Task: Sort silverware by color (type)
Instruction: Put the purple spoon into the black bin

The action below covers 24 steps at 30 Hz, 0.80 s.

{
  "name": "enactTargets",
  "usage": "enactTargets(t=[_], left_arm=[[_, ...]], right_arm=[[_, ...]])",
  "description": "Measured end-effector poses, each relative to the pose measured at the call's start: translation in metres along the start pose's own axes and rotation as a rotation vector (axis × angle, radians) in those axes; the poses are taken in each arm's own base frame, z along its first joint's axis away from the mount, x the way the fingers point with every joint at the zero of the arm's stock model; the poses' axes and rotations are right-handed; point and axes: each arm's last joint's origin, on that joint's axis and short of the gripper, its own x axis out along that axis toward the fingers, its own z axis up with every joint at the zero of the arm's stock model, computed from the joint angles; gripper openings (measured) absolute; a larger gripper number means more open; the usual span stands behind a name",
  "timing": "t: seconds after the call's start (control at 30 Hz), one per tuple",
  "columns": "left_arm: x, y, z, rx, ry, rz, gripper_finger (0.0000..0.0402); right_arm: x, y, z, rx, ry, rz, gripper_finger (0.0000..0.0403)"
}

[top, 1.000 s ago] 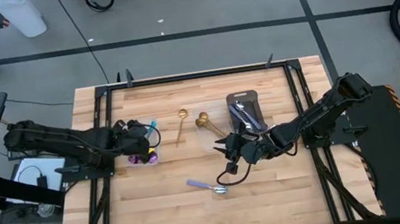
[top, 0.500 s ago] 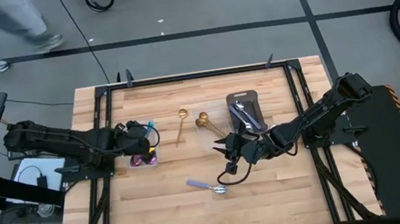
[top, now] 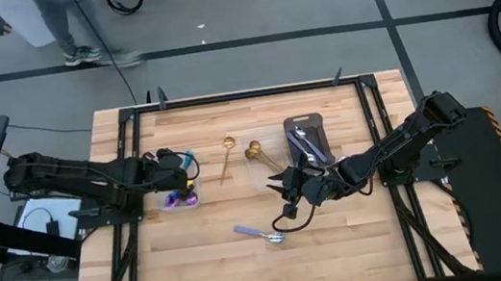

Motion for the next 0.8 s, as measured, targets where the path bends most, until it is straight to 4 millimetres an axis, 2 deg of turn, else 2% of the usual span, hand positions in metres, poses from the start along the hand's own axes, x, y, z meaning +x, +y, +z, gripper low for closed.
enactTargets(t=[0.27, 0.43, 0.8], left_arm=[[0.000, 0.000, -0.001, 0.016, 0.022, -0.016, 0.0129], [-0.001, -0.006, 0.001, 0.049, 0.006, -0.084, 0.0130], [-0.016, -0.039, 0.013, 0.268, -0.251, -0.342, 0.0131]], right_arm=[[0.000, 0.000, 0.000, 0.000, 0.000, 0.000, 0.0107], [0.000, 0.000, 0.000, 0.000, 0.000, 0.000, 0.0107], [0.000, 0.000, 0.000, 0.000, 0.001, 0.000, 0.0107]])
